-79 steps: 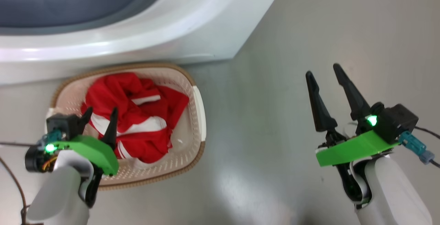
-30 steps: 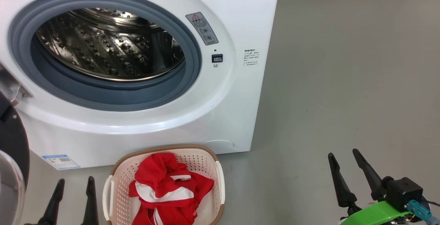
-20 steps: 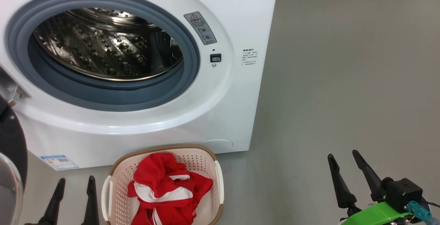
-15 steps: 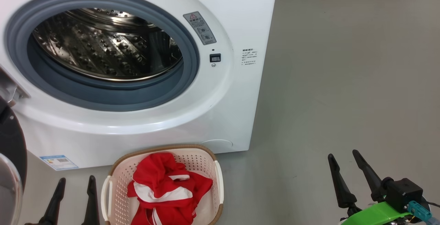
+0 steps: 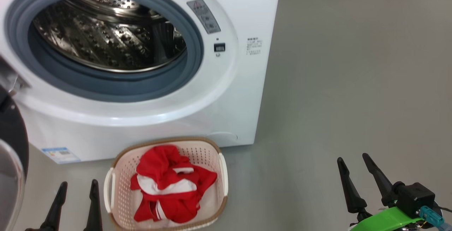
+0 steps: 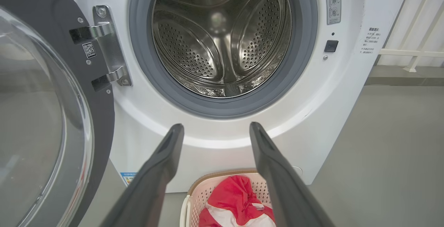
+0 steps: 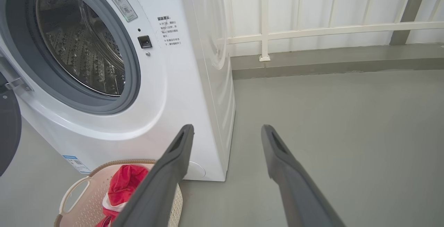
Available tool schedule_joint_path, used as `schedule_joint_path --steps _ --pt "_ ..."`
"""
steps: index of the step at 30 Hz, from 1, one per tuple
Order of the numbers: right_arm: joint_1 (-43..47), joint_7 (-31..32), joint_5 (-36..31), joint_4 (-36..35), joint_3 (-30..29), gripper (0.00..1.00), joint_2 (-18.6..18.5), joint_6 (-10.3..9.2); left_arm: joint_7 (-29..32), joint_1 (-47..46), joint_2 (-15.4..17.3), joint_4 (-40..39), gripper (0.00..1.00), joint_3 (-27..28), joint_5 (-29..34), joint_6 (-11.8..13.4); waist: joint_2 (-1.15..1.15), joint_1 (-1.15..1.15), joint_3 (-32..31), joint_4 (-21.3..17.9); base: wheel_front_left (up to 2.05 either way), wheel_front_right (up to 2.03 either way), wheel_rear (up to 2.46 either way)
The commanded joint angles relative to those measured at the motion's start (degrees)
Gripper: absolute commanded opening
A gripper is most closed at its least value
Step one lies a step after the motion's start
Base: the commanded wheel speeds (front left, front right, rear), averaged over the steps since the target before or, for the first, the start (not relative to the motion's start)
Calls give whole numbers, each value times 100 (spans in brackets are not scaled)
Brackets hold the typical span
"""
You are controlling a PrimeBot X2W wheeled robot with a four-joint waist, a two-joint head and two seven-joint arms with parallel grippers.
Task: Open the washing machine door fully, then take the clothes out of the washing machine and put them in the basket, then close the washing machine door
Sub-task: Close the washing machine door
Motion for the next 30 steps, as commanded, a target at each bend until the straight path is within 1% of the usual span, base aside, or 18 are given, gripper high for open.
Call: schedule_joint_path --steps 1,6,10,23,27,30 --pt "-99 -37 32 -158 84 100 -50 28 -70 -168 40 -148 100 189 40 -33 0 0 8 1 -152 152 0" --pt "-109 -37 25 -164 74 100 -38 28 -70 -180 50 -133 100 218 70 -33 0 0 40 0 -129 129 0" --pt "-116 -37 21 -170 71 100 -29 28 -70 -195 49 -141 100 229 64 -33 0 0 63 3 -69 69 0" --pt "-163 -37 -16 -170 102 100 -37 28 -70 -263 43 -100 100 213 31 -33 0 0 109 78 -5 5 0" --pt "-202 -37 -12 -161 138 100 -80 28 -70 -330 32 -18 100 191 -19 -33 0 0 98 237 0 0 0" --pt "-186 -37 -5 -122 197 100 -124 28 -70 -307 21 34 100 200 -60 -29 0 0 48 488 0 0 0"
